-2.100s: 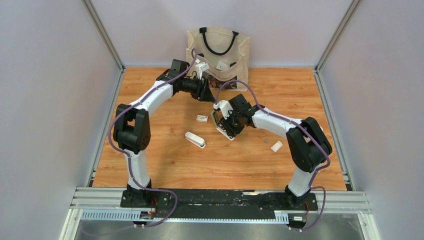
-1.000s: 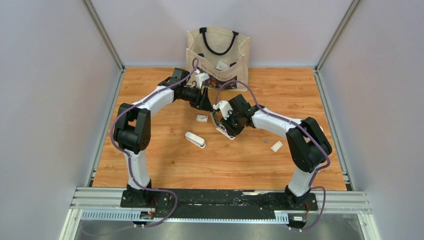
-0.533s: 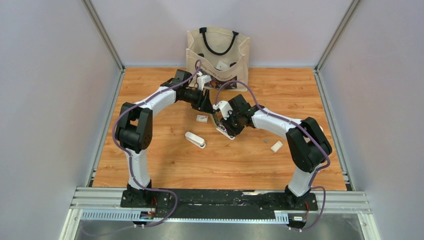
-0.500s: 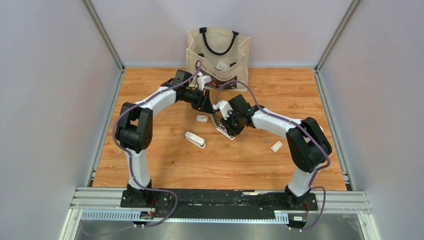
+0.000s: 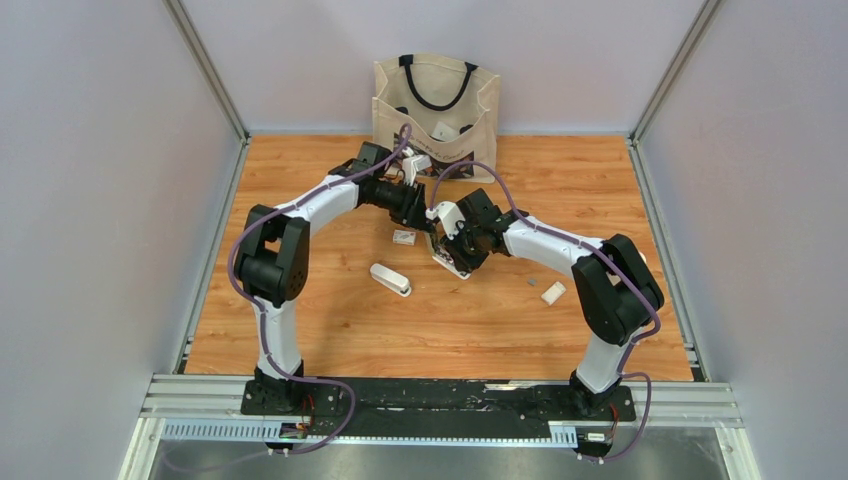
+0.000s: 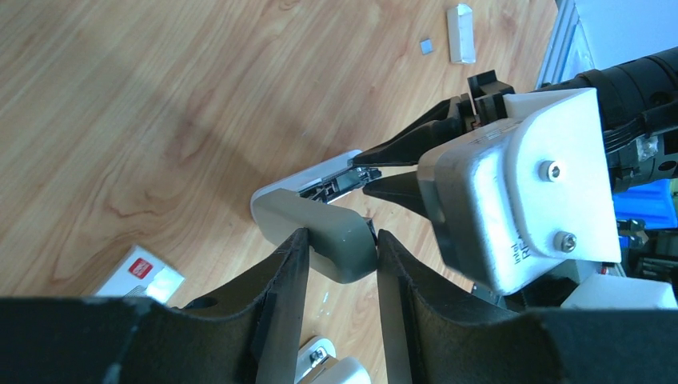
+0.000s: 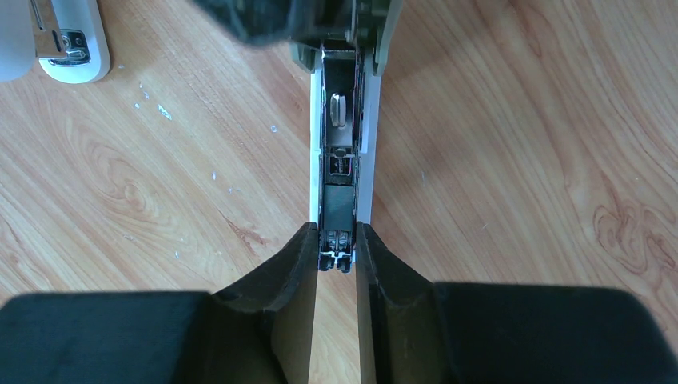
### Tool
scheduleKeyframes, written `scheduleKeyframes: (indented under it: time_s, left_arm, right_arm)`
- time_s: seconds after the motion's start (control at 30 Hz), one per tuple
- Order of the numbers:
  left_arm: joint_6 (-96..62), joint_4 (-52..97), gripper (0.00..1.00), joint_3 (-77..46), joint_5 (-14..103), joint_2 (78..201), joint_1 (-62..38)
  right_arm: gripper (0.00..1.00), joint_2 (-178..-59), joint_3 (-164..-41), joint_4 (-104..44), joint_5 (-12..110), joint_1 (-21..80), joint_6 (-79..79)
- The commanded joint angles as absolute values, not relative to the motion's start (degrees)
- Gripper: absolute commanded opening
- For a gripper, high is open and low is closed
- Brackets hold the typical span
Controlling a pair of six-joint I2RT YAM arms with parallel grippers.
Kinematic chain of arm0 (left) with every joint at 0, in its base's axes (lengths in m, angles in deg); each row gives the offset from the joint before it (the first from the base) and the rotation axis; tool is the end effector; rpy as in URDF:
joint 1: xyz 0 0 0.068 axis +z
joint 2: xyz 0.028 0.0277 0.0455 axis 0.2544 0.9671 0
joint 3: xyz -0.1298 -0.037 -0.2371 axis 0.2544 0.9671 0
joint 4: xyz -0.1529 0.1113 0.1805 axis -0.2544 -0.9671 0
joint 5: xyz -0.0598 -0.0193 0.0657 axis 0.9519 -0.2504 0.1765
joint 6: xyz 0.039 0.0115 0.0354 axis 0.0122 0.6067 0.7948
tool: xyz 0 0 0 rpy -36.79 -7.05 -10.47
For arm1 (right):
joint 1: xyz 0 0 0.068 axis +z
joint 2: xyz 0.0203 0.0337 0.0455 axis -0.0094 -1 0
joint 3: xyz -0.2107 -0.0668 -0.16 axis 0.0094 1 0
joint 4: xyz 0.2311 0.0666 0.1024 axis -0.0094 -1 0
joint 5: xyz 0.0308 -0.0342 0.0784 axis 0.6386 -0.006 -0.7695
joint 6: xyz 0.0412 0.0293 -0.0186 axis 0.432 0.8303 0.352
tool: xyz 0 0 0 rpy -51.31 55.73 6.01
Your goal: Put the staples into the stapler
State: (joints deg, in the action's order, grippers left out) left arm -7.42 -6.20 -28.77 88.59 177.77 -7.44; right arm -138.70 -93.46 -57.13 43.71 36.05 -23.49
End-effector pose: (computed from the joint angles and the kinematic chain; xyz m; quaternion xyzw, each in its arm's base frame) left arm 0.3836 -0.1868 0.2125 0.2793 0.8196 -0.4688 0.1746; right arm 0.2861 0.2138 0.1842 -0.4493 0.8551 0.1454 0.2139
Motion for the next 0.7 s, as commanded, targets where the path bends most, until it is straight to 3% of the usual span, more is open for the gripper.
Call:
scheduleKeyframes:
  time_s: [0.0,0.67]
  left_arm:
    - [-6.3,-5.8,0.45,-28.4,91.1,176.0,-9.3]
    - [-6.6,-6.1,0.47,-27.6,96.9,175.3,-12.1]
  right_arm:
    - [0.24,-139.2,-94.3,-57.0,44.5,36.5,-24.2]
    - [0.24,-139.5,-94.3,-56.7,45.1,36.5,-24.4]
